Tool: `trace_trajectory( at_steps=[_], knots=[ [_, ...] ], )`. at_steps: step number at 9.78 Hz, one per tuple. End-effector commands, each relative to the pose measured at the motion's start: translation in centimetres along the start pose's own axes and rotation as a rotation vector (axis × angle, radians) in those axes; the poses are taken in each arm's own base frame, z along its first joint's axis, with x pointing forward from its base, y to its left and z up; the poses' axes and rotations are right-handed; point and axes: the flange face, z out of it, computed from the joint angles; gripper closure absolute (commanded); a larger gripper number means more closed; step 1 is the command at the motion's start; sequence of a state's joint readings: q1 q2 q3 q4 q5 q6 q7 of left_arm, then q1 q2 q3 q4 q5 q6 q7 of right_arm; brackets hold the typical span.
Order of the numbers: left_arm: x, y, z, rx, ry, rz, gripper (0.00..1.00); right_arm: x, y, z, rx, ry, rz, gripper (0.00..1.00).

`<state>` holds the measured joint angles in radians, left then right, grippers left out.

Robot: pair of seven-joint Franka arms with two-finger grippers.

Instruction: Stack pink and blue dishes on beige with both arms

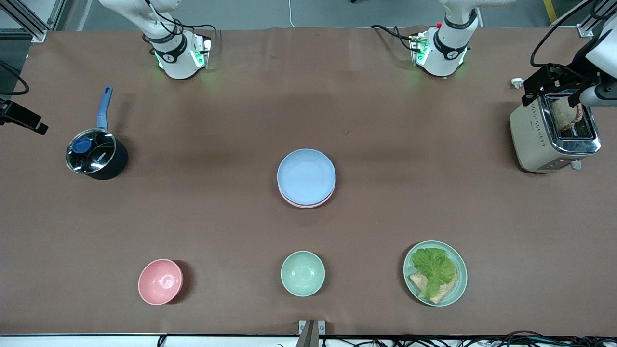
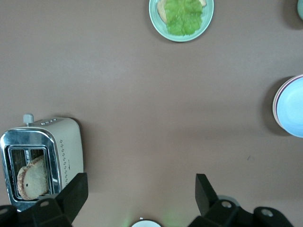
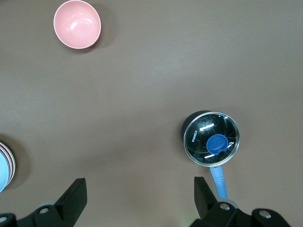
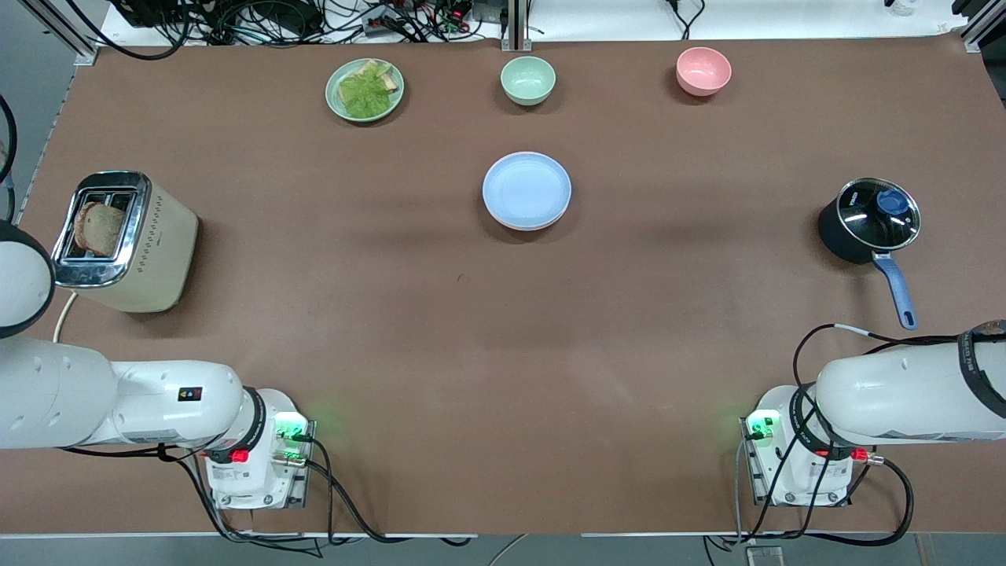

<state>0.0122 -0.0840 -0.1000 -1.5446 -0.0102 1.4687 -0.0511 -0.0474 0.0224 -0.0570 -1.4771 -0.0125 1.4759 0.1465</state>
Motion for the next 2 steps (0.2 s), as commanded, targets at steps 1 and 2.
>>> trace_trajectory(
  at_steps=[1, 2],
  knots=[
    [1.41, -0.25, 0.63, 0.002, -0.018, 0.003, 0.00, -0.19, -0.10, -0.27, 0.018, -0.004, -0.013, 0.00],
    [1.46, -0.07, 0.78, 0.000, -0.022, 0.007, 0.00, -0.21, -0.03, -0.25, 0.019, -0.007, -0.027, 0.00]
  ],
)
